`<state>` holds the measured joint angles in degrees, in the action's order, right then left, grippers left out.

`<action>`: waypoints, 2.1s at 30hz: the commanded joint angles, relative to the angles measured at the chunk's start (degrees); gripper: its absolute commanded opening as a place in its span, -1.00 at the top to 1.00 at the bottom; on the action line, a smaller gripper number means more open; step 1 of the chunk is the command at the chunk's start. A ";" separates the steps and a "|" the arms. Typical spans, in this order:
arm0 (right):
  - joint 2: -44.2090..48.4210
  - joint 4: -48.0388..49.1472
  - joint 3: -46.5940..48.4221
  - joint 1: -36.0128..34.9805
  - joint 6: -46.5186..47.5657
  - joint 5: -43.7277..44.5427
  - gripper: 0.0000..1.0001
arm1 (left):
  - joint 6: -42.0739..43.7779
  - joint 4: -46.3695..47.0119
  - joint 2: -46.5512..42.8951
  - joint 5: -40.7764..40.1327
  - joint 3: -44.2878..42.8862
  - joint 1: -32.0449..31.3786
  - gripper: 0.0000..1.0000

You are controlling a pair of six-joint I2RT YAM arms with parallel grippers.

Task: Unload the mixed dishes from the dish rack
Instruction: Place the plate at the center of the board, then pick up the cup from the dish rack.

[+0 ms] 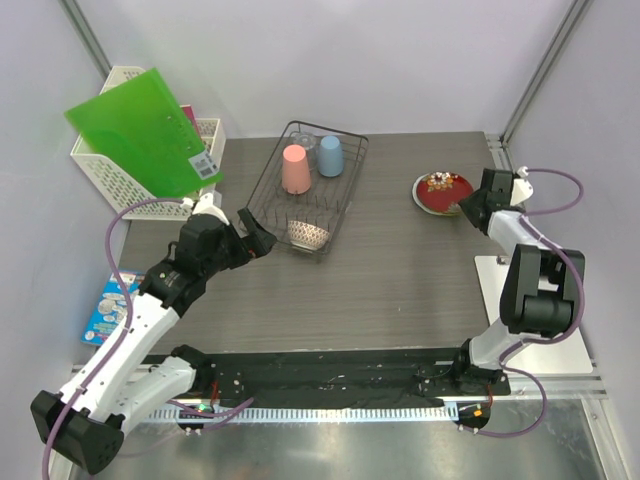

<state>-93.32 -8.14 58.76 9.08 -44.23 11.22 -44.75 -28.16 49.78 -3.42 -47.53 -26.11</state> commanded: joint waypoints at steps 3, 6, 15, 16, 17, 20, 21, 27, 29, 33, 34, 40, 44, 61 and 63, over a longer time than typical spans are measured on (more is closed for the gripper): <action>13.04 12.43 -9.27 -4.67 -4.11 -4.27 0.21 | 1.24 0.48 -0.30 -0.18 -0.37 0.00 -1.00; 18.15 13.33 -8.23 -14.24 -1.57 -2.80 0.17 | 2.73 -0.31 0.93 -1.67 -2.21 0.00 -0.99; 26.95 18.07 -9.88 -38.32 7.83 0.38 0.17 | 7.31 -2.60 7.95 -7.56 -8.37 0.00 -1.00; 28.35 18.33 -10.59 -39.57 8.45 1.25 0.17 | 8.09 -2.51 8.66 -8.35 -9.33 0.00 -1.00; 28.98 19.38 -11.56 -40.62 8.89 1.69 0.17 | 8.36 -2.08 9.45 -10.10 -9.86 0.00 -0.99; 31.61 20.96 -15.51 -42.74 9.16 2.40 0.17 | 9.42 -1.02 13.75 -13.18 -12.49 0.00 -0.99; 32.05 21.32 -17.35 -43.09 9.33 2.49 0.17 | 9.42 -0.84 15.07 -15.63 -13.46 0.00 -1.00; 32.41 21.24 -21.32 -43.36 9.16 2.31 0.18 | 10.21 -3.03 29.74 -23.20 -27.23 0.00 -0.99; 32.58 21.59 -22.28 -43.36 8.98 1.61 0.18 | 10.56 -3.48 35.26 -23.30 -31.38 0.00 -0.99; 33.99 21.76 -23.60 -43.36 8.46 0.47 0.18 | 11.96 -1.29 43.98 -23.65 -43.66 0.00 -1.00; 34.25 21.85 -23.78 -43.45 8.28 0.47 0.18 | 12.66 -0.32 46.44 -23.82 -46.05 0.00 -1.00; 36.98 21.77 -25.71 -43.45 8.54 -0.68 0.18 | 20.74 -1.03 63.67 -21.28 -64.70 0.00 -1.00; 38.65 21.94 -26.94 -43.45 8.19 -0.85 0.17 | 23.92 2.84 68.43 -20.49 -66.38 0.09 -1.00; 37.51 25.10 -29.84 -43.53 7.31 -3.14 0.19 | 23.48 3.29 80.30 -19.52 -74.46 0.09 -0.99; 37.59 25.10 -30.11 -43.53 7.31 -2.70 0.19 | 23.48 3.46 80.21 -19.43 -73.41 0.09 -0.98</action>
<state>-56.23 13.69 29.30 -34.06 -36.51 8.12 -21.98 -26.00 129.97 -22.92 -119.77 -26.11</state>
